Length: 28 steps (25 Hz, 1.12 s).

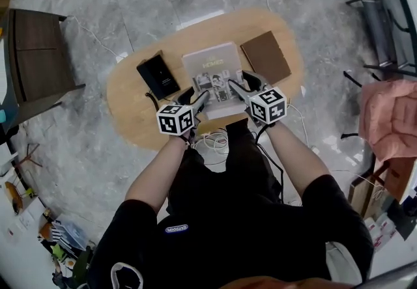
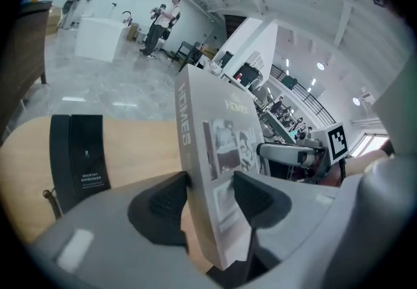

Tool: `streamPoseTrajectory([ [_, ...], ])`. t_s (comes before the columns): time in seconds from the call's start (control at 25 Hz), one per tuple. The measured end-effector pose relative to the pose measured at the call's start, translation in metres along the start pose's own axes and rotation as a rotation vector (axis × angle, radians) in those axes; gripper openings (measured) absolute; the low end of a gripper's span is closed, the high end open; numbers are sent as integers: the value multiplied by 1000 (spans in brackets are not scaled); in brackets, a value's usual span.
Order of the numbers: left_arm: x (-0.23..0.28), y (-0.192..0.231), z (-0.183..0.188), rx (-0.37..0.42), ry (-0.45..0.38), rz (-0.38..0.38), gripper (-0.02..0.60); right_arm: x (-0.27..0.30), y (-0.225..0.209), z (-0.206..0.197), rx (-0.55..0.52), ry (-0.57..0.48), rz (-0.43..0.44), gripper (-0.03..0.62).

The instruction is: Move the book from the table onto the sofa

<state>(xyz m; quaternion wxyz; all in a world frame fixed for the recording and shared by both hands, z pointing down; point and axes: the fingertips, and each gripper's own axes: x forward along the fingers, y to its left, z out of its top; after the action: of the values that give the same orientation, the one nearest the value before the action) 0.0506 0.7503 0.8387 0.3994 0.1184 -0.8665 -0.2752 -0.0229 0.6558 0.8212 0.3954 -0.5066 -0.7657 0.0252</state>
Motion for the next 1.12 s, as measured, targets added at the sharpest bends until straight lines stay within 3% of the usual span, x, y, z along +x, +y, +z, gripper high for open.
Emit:
streamPoseTrajectory([
  [0.28, -73, -33, 52, 23, -92, -27, 229, -40, 60, 72, -69, -103, -1, 225],
  [0.68, -185, -88, 118, 72, -271, -75, 223, -113, 165, 180, -264, -283, 5, 215],
  [0.92, -236, -108, 134, 113, -351, -122, 222, -146, 224, 215, -388, -345, -20, 207],
  [1.12, -287, -128, 149, 154, -452, -207, 221, -179, 285, 243, -522, -416, -54, 204],
])
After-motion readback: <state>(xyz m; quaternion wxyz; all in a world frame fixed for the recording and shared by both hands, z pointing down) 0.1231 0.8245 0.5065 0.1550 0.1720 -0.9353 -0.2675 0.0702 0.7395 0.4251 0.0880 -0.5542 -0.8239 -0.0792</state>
